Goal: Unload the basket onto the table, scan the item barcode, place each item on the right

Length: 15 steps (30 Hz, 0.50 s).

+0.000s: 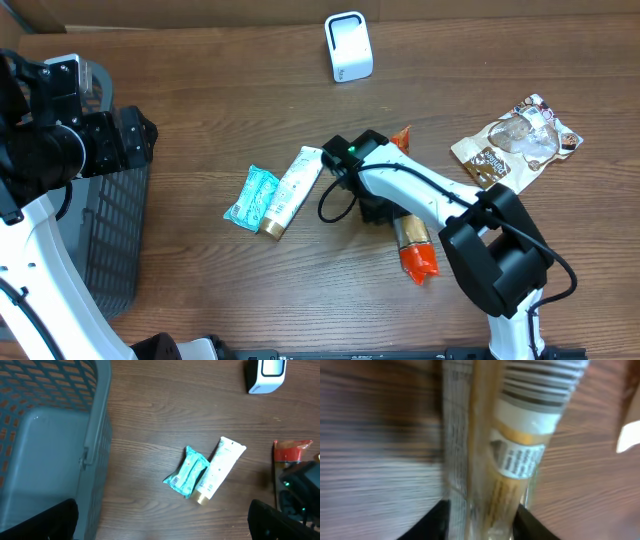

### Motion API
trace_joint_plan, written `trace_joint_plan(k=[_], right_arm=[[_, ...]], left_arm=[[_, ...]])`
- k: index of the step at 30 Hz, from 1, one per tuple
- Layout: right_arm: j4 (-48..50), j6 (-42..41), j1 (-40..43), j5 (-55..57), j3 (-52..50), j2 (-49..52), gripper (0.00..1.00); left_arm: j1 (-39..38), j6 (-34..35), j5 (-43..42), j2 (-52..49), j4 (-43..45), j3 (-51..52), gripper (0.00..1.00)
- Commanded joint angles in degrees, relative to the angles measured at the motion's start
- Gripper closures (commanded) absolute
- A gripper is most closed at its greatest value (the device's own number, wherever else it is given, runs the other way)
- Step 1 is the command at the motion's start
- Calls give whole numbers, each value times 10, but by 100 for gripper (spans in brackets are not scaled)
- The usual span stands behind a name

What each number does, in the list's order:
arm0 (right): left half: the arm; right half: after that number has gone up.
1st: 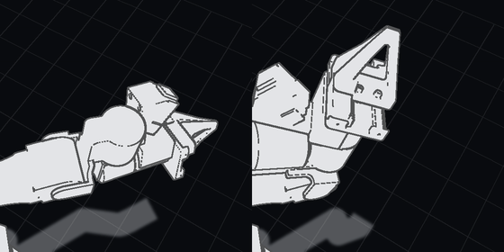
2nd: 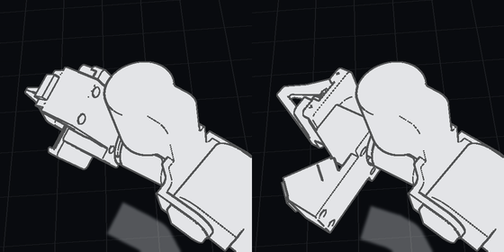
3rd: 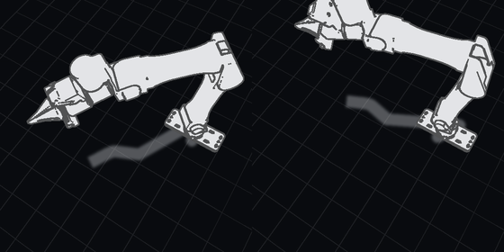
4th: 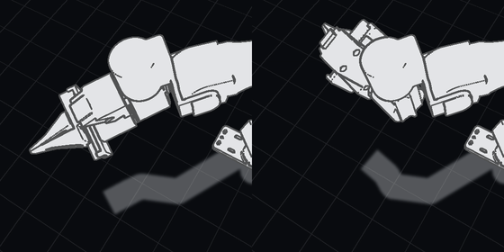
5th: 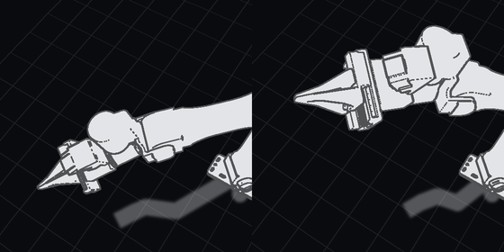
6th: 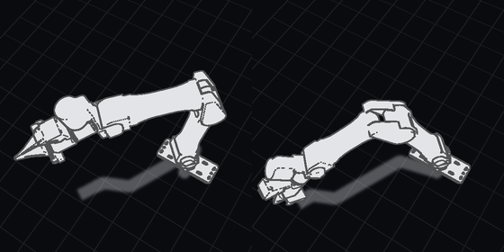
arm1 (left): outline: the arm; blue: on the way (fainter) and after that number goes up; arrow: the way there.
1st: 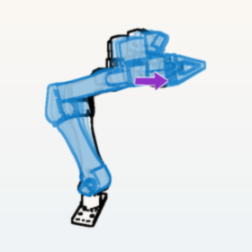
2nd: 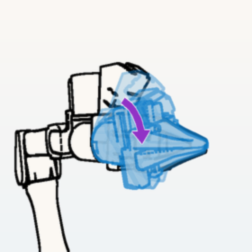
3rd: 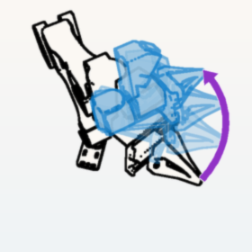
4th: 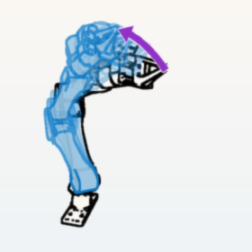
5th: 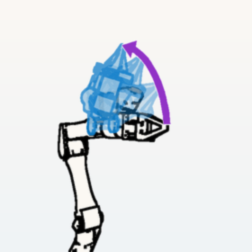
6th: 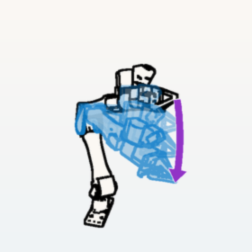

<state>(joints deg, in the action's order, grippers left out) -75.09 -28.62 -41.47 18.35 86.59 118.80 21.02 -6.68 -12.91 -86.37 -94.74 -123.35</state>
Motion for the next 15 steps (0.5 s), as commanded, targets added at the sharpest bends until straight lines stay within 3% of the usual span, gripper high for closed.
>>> trace_joint_plan(k=[1, 4, 6, 13, 15], right_arm=[[16, 6, -32, -85, 16, -5, 40], [29, 15, -53, -110, 16, -5, 23], [33, 19, -58, -107, 17, -6, 18], [2, 19, -12, -82, 50, -34, 13], [-11, 51, 2, -59, 61, -45, 11]], left_arm=[[0, -15, -7, -2, 1, -1, 0], [0, -15, -7, -2, 1, -1, 0], [0, -15, -7, -2, 1, -1, 0], [0, -15, -7, -2, 1, -1, 0], [0, -15, -7, -2, 1, -1, 0]])
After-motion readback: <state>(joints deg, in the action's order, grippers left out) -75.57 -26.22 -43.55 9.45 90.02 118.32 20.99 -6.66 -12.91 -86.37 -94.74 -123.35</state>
